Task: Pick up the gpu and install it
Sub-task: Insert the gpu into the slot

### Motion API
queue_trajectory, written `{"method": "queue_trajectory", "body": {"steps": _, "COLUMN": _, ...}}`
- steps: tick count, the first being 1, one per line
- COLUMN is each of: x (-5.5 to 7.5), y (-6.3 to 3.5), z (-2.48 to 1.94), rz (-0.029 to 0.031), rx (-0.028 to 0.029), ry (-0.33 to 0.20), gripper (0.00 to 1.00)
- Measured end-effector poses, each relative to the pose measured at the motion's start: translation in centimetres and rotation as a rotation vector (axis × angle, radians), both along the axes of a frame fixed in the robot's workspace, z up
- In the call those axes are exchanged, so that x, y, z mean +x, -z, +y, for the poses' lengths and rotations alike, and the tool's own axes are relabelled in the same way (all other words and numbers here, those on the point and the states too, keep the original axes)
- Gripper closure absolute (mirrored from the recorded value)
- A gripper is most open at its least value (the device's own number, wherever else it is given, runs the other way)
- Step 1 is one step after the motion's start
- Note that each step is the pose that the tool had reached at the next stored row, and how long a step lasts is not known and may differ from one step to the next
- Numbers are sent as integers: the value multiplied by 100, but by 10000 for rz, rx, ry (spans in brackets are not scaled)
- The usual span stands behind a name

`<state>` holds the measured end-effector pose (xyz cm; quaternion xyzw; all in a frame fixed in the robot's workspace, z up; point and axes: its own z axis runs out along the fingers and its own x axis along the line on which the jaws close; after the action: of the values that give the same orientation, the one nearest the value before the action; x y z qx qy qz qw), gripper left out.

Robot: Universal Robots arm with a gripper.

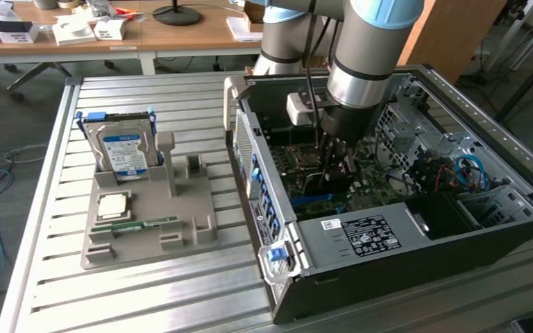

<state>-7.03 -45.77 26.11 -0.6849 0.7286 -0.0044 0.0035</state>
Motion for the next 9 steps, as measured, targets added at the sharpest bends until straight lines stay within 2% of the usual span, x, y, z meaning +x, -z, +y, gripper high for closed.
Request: {"method": "queue_trajectory", "body": {"steps": 9, "x": 0, "y": 9, "z": 0, "rz": -14, "rx": 0, "ry": -19, "gripper": 74}}
